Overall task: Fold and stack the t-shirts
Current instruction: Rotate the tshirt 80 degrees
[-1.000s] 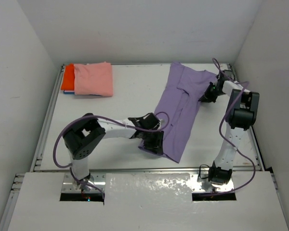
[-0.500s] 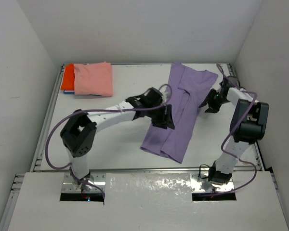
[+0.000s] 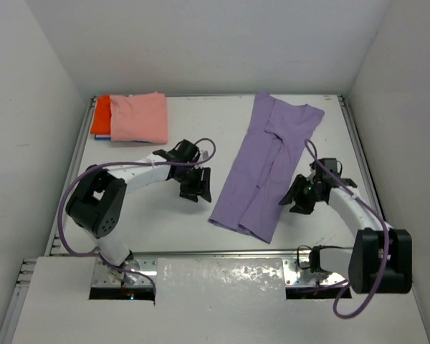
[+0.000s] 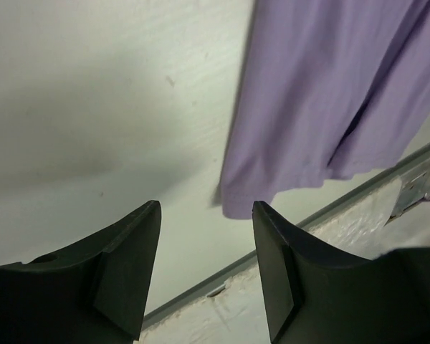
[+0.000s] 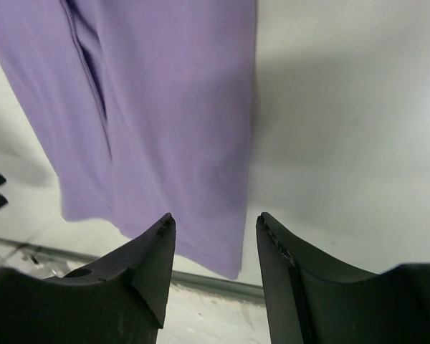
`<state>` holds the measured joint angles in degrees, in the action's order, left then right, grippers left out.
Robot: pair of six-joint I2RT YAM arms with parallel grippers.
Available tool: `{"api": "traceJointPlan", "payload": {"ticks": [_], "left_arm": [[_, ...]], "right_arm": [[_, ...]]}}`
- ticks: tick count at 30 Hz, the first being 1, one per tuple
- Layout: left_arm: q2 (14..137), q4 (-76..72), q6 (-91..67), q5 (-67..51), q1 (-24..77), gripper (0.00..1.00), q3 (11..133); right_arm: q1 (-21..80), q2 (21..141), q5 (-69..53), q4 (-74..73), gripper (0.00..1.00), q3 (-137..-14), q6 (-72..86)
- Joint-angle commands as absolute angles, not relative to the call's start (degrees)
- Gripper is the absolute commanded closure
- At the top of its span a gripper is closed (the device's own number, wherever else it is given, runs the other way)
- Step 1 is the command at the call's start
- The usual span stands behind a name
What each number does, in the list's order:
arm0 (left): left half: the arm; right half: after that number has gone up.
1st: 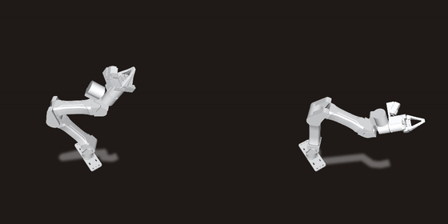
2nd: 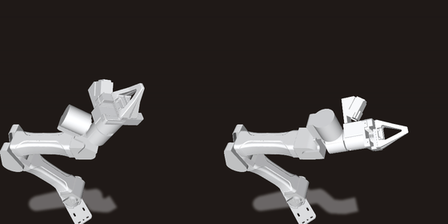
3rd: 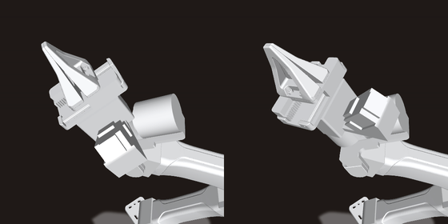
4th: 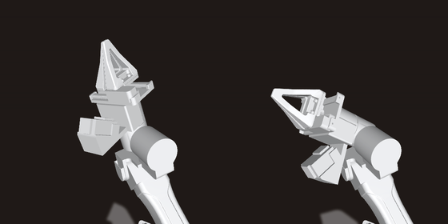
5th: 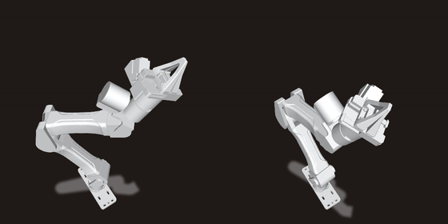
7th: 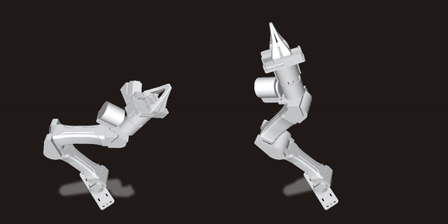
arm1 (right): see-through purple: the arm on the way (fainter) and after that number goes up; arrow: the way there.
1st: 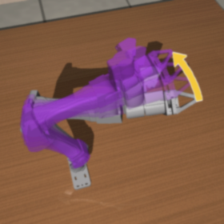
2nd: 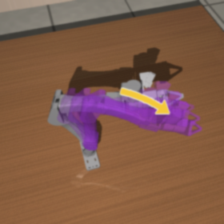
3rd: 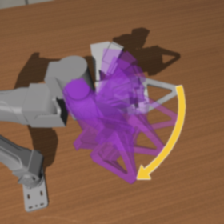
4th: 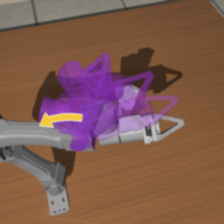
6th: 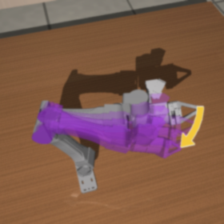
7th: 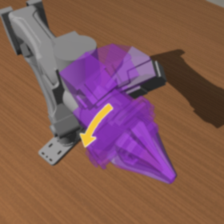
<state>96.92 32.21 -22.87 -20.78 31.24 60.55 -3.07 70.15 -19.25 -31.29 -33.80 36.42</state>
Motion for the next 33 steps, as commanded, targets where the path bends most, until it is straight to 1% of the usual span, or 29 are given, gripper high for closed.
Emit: {"api": "traceJointPlan", "payload": {"ticks": [1, 2, 7, 11, 16, 21, 22, 26, 28, 29, 33], "left_arm": [[92.4, 28.8, -21.2, -23.3, 31.1, 0.48, 58.4], [91.9, 27.7, -21.3, -23.6, 31.1, 0.48, 56.7], [90.7, 25.5, -22.6, -24.5, 31.1, 0.48, 53.4], [91.0, 22.9, -23.6, -25.3, 31.1, 0.48, 50.6], [91.7, 22.8, -23.4, -25.7, 31.3, 0.49, 51.6], [92.1, 24.6, -22.2, -24.9, 32.3, 0.52, 55.1], [92.3, 25.4, -22.0, -24.9, 32.7, 0.52, 57.4], [96.2, 26.5, -22.7, -26.8, 37.2, 0.54, 64.4], [99.1, 26.2, -23.3, -27.8, 39.4, 0.55, 67.9], [100.4, 26.2, -23.4, -27.6, 41.4, 0.55, 68.7], [102.3, 24.8, -25.1, -28.4, 43.9, 0.56, 70.0]], "right_arm": [[0.1, 66.4, -18.7, -31.1, 0.51, -29.5, 39.0], [2.4, 64.6, -18.9, -30.1, 0.51, -27.1, 39.8], [6.5, 59.9, -16.0, -28.7, 0.5, -23.5, 43.6], [9.5, 60.9, -15.0, -27.2, 0.5, -21.8, 45.2], [13.5, 63.3, -11.2, -27.0, 0.5, -22.1, 47.8], [15.2, 61.2, -9.6, -25.2, 0.5, -19.6, 51.1], [15.2, 60.9, -9.6, -25.1, 0.5, -19.0, 51.2], [15.7, 59.5, -9.5, -24.6, 0.5, -17.6, 52.3], [15.6, 57.3, -7.3, -25.9, 0.51, -17.6, 52.9], [15.6, 56.5, -6.9, -26.3, 0.51, -17.7, 53.2], [15.6, 55.5, -5.8, -28.6, 0.51, -18.6, 53.0]]}}
